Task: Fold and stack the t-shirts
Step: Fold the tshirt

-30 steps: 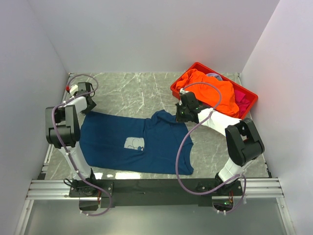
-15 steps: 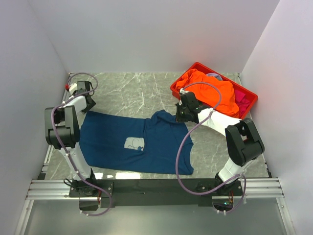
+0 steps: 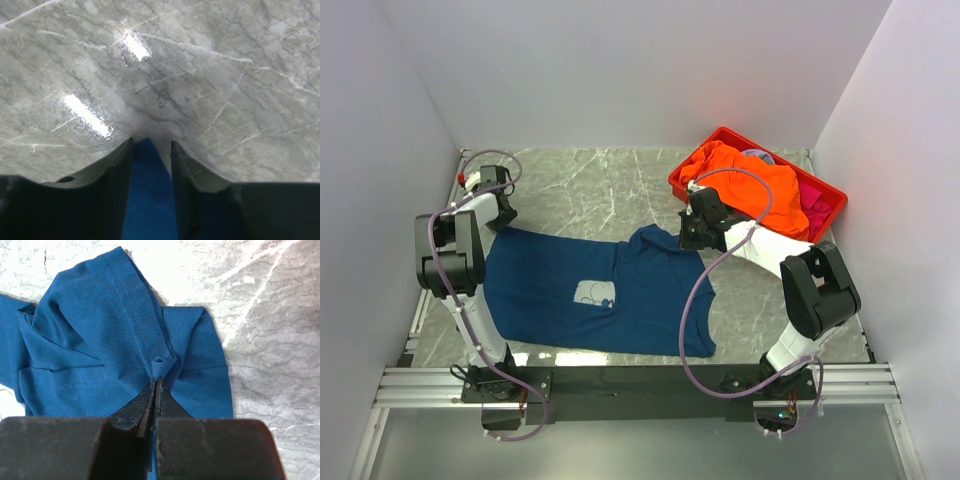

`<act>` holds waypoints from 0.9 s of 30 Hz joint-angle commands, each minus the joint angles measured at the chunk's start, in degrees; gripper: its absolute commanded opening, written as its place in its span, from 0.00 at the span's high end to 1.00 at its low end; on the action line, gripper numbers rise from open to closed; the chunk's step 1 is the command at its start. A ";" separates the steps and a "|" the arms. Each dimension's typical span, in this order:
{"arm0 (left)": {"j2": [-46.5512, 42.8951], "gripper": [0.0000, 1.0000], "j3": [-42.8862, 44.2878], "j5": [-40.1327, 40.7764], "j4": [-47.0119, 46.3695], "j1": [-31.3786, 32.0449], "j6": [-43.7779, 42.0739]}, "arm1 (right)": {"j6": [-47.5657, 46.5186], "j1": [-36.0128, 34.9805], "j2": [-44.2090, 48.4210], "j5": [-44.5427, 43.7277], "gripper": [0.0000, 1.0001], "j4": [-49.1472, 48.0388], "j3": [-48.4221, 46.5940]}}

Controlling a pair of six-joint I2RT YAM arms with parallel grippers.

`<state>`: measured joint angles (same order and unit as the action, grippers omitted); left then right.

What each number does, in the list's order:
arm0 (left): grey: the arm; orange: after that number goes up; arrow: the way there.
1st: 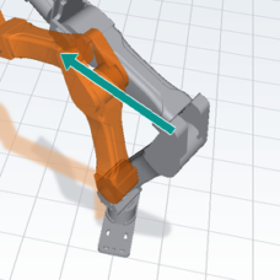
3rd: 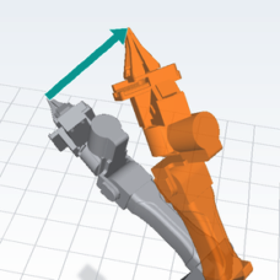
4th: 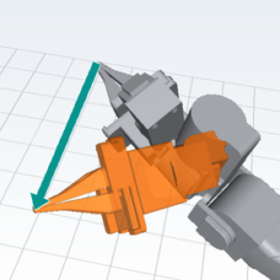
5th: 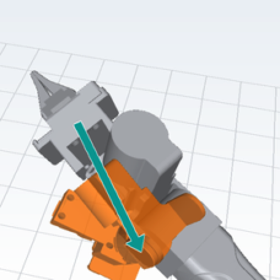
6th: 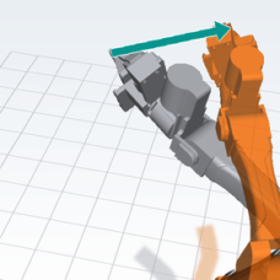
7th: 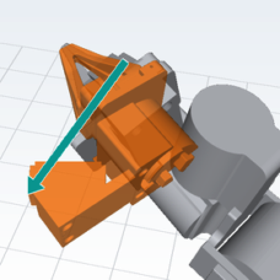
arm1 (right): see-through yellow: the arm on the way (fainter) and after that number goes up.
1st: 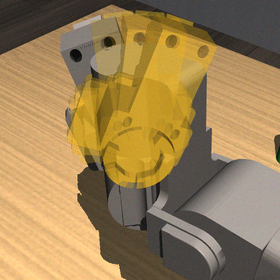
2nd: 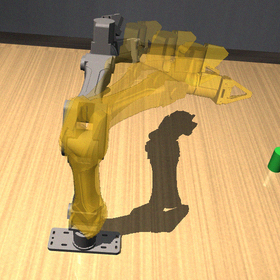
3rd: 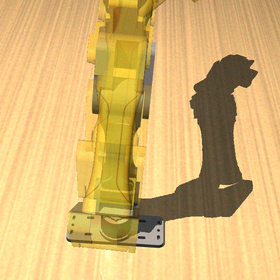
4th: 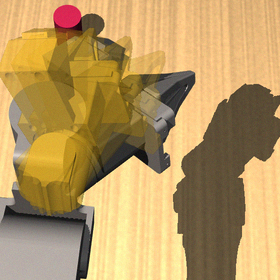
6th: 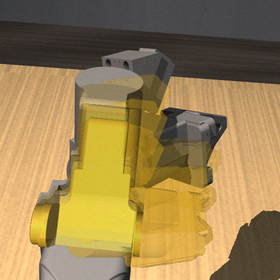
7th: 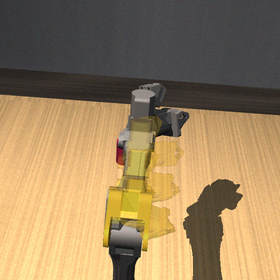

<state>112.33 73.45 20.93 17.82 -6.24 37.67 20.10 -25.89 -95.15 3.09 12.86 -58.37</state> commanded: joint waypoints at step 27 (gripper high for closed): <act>-26.89 0.99 -17.71 2.01 -9.74 -0.35 2.41 | 1.08 -3.72 18.24 -5.46 1.00 4.01 2.99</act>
<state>89.69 58.17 20.97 11.11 -6.31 38.83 20.21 -28.18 -79.24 0.45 14.17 -57.36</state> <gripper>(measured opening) 0.014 0.008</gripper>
